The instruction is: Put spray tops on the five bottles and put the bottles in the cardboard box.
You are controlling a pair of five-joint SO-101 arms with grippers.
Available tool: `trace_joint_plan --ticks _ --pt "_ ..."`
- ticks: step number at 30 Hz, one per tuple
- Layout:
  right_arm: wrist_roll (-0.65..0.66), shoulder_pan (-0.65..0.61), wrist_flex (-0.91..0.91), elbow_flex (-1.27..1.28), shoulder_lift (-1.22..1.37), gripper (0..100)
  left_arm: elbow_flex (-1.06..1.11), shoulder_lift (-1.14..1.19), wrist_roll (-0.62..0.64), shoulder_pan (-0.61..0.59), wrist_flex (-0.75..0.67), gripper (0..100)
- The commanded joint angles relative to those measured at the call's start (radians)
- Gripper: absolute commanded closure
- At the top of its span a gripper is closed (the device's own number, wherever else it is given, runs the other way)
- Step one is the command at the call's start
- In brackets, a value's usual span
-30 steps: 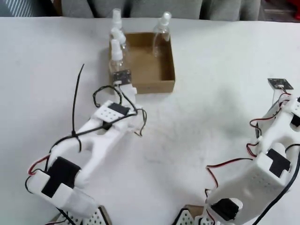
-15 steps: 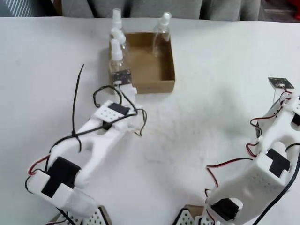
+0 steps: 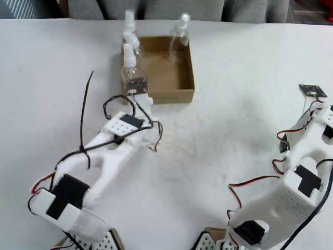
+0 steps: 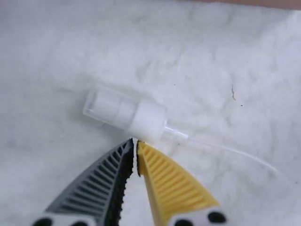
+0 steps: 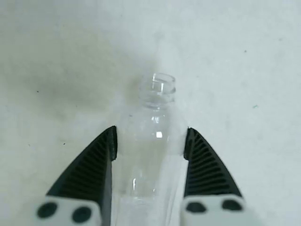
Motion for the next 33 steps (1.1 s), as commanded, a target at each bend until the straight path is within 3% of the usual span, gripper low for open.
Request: trace_joint_plan --ticks 1,9,13,21,33 --pt "-0.014 0.001 0.013 -0.041 -0.053 98.2 -0.057 -0.016 -0.003 0.016 -0.014 98" --pt "-0.014 0.004 0.015 -0.041 -0.053 98.2 -0.052 -0.229 -0.002 0.016 0.080 98" --pt "-0.014 0.004 0.015 -0.041 -0.053 98.2 -0.038 -0.265 0.072 0.044 0.071 97" --pt "-0.006 0.004 0.008 -0.040 -0.044 98.2 -0.071 -0.076 0.226 0.028 0.020 71" --pt "0.006 -0.005 0.007 -0.038 -0.044 98.1 -0.203 0.139 0.311 -0.076 0.069 75"
